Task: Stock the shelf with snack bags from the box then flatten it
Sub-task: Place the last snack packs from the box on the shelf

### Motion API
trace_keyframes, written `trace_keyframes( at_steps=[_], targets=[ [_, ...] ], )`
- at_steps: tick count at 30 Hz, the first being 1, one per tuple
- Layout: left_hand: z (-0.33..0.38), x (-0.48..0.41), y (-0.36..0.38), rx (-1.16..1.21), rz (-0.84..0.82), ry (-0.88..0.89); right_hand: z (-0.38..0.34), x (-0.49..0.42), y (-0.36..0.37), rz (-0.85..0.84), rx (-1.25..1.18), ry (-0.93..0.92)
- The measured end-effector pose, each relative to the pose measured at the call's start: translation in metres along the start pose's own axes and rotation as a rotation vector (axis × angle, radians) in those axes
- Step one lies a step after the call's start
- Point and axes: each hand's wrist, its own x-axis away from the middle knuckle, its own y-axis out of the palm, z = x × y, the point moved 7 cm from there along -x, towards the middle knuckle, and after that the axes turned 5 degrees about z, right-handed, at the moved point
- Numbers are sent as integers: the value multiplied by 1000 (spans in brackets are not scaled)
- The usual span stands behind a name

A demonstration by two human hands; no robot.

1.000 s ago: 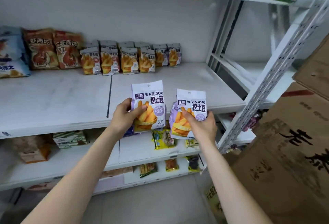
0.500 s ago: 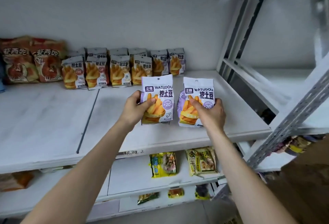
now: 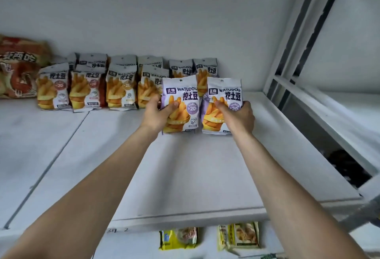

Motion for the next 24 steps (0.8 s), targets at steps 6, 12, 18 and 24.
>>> trace_keyframes(
  at_steps=[6,12,18,24],
  targets=[
    [-20,-40,30,-4,80,42,15,-51,40,-48,-28,-42],
    [-24,-71,60,-88,133,139,21,-97,70,-76,-49,-84],
    [-32,-98,75,-129,182,137,20,-130,98,-135,-51,-128],
    [-38,-114,79,-201,224,146,25,-145,121,-154,-5,-115]
  ],
)
